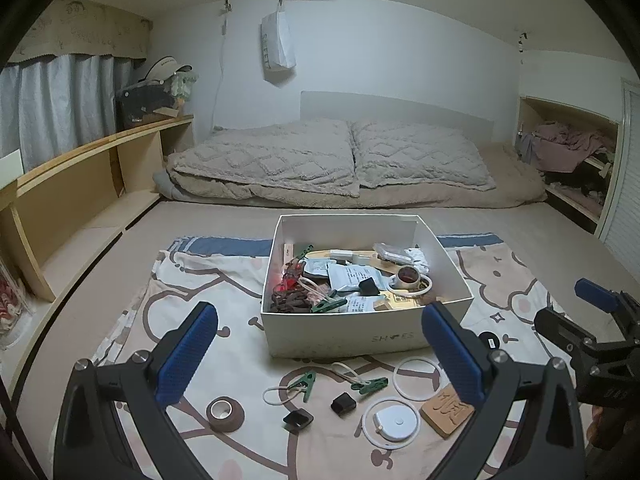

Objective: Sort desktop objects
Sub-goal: 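Withdraw both tools from the shoe box back toward the remaining items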

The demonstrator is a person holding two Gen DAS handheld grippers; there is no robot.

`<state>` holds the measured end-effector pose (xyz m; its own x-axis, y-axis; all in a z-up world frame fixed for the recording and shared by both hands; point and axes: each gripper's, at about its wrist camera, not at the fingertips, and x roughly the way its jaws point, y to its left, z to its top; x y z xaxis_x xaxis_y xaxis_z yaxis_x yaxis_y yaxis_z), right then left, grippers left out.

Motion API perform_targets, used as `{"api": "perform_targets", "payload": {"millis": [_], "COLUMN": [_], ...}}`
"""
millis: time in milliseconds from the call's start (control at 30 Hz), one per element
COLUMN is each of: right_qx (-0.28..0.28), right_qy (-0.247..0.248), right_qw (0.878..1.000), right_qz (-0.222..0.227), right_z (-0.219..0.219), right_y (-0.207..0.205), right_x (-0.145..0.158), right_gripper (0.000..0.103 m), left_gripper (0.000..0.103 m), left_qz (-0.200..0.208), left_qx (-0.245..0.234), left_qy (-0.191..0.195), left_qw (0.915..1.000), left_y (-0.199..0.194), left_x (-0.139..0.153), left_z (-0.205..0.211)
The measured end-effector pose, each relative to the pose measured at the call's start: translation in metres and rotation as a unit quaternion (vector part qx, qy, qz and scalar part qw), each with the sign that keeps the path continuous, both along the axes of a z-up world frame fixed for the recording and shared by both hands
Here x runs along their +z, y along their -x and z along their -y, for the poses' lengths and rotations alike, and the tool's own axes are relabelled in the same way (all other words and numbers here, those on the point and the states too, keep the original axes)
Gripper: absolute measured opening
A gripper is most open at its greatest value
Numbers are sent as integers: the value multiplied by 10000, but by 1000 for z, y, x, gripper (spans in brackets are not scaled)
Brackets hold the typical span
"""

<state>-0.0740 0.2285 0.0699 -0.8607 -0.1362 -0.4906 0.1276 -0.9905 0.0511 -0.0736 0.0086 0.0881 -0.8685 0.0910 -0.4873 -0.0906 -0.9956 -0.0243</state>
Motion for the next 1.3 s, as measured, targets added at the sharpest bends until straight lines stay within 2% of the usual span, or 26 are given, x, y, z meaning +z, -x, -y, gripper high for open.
{"api": "perform_targets", "payload": {"millis": [433, 900, 1300], "right_qx": [17, 33, 78], "right_qy": [6, -17, 39], "right_qw": [9999, 9994, 9999], "right_qz": [-167, -333, -96], "right_z": [6, 9, 9], "right_y": [-9, -20, -19], "right_x": [-7, -30, -58], "right_gripper": [103, 103, 103], "left_gripper": [103, 103, 103], "left_qz": [23, -66, 37], "left_qx": [51, 194, 266], "left_qy": [-121, -280, -302], "left_qw": [9999, 9994, 9992], "left_y": [-6, -19, -17], "left_x": [-8, -38, -67], "left_z": [6, 24, 34]}}
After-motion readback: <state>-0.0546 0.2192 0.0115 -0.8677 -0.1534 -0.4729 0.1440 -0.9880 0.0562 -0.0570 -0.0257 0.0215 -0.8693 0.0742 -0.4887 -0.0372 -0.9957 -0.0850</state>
